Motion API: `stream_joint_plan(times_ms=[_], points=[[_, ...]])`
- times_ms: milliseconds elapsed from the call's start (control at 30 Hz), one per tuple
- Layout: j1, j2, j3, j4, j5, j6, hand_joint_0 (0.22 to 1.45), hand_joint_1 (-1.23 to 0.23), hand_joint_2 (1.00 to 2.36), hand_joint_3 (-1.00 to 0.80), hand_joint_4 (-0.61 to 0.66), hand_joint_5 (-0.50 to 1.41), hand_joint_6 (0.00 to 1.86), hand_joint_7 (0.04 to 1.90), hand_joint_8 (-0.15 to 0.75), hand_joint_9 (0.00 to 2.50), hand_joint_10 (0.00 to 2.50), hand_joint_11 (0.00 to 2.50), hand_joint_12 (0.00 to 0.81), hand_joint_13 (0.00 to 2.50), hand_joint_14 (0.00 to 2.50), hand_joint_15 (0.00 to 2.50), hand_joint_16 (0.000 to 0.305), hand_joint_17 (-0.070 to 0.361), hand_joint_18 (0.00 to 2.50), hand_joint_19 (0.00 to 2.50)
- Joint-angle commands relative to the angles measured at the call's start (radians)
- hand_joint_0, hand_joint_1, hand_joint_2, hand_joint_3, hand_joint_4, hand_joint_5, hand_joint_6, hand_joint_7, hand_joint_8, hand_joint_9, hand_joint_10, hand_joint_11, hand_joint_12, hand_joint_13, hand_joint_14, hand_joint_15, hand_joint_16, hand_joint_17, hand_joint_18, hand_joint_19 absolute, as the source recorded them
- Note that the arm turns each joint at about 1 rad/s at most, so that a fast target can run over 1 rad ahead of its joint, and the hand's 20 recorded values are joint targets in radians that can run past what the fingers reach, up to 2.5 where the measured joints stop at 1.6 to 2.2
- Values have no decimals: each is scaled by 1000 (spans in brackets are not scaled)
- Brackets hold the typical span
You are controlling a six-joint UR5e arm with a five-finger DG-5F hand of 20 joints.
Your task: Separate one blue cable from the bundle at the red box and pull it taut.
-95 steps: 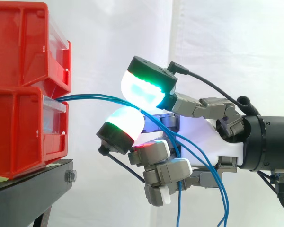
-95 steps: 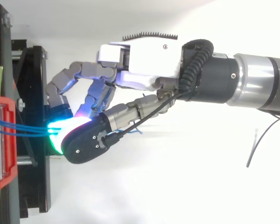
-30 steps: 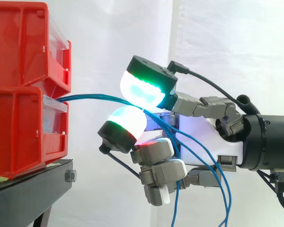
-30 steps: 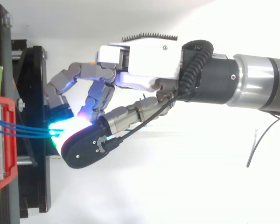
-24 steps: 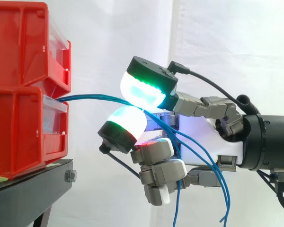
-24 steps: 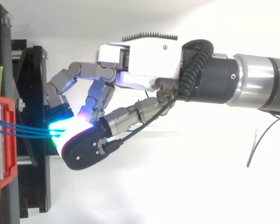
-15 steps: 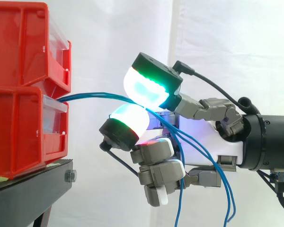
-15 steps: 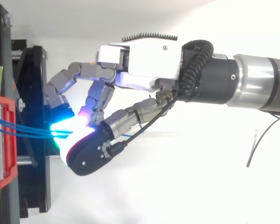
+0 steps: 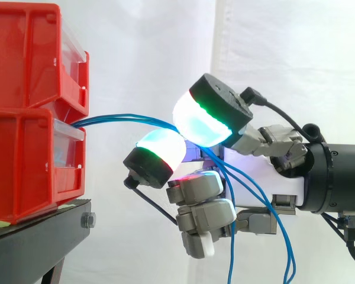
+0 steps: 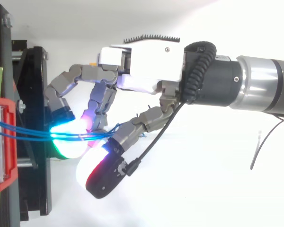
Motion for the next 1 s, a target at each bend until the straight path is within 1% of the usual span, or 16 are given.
stream_joint_plan(times_ms=[0, 67, 133, 233, 267, 333, 367, 533, 600, 667, 700, 767, 833, 867, 900, 967], points=[[2, 0, 0, 0, 2, 0, 401, -765, 1000, -500, 88, -139, 885, 1186, 358, 1266, 17, 1390, 433, 1284, 19, 1419, 65, 146, 1036, 885], [2, 0, 2, 0, 2, 0, 408, -675, 1000, -500, 90, -139, 883, 1165, 355, 1267, 17, 1379, 431, 1290, 18, 1405, 65, 146, 1035, 885], [2, 0, 0, 0, 0, 0, 443, -558, 1000, -500, 91, -140, 876, 1164, 341, 1268, 19, 1394, 409, 1285, 20, 1404, 62, 139, 1012, 903], [0, 0, 0, -5, 0, 2, 506, -509, 1000, -500, 77, -143, 871, 1192, 311, 1249, 22, 1405, 361, 1256, 22, 1432, 56, 125, 970, 937], [0, 0, 2, -3, 0, 2, 567, -513, 1000, -500, 71, -144, 865, 1235, 292, 1237, 24, 1419, 333, 1240, 24, 1446, 51, 115, 938, 963], [-1, 0, 0, 0, 0, 0, 608, -547, 1000, -500, 62, -140, 868, 1271, 285, 1241, 25, 1426, 325, 1240, 24, 1447, 50, 112, 929, 972], [-3, 0, 3, 0, -1, 0, 624, -597, 1001, -484, 49, -138, 870, 1280, 289, 1242, 25, 1436, 322, 1243, 24, 1455, 49, 111, 928, 973], [-4, 0, 3, 0, -1, 0, 621, -698, 1015, -310, 62, -133, 882, 1311, 289, 1244, 24, 1443, 328, 1244, 25, 1457, 49, 111, 929, 975], [-4, 0, 3, -2, -3, 2, 619, -735, 1016, -279, 66, -133, 882, 1322, 289, 1239, 24, 1439, 331, 1244, 25, 1458, 50, 112, 928, 965], [-4, 0, 3, -5, -1, 2, 651, -850, 1019, -221, 39, -144, 894, 1344, 290, 1221, 24, 1430, 335, 1235, 27, 1460, 50, 112, 925, 954], [-4, 0, 3, -6, -1, 2, 651, -856, 1019, -214, 38, -145, 895, 1355, 292, 1221, 24, 1415, 336, 1235, 25, 1452, 50, 113, 923, 943], [-3, 0, 3, -5, -3, 0, 675, -878, 1019, -226, 15, -148, 897, 1366, 287, 1210, 23, 1430, 327, 1232, 24, 1459, 50, 112, 922, 941], [-4, 0, 3, -3, -3, 2, 728, -903, 1016, -298, -22, -149, 895, 1440, 286, 1205, 25, 1419, 329, 1222, 26, 1457, 50, 113, 919, 923], [-4, 0, 3, 0, -1, 0, 735, -903, 1014, -319, -32, -150, 897, 1435, 285, 1204, 23, 1422, 327, 1222, 26, 1449, 50, 113, 917, 923], [-3, 0, 3, 0, -1, 0, 754, -905, 1011, -371, -60, -153, 903, 1398, 286, 1204, 24, 1409, 328, 1216, 26, 1449, 50, 113, 917, 910], [-3, 0, 3, -2, -3, 0, 785, -899, 1001, -494, -84, -154, 903, 1418, 278, 1188, 24, 1405, 323, 1206, 28, 1446, 50, 112, 900, 893]])
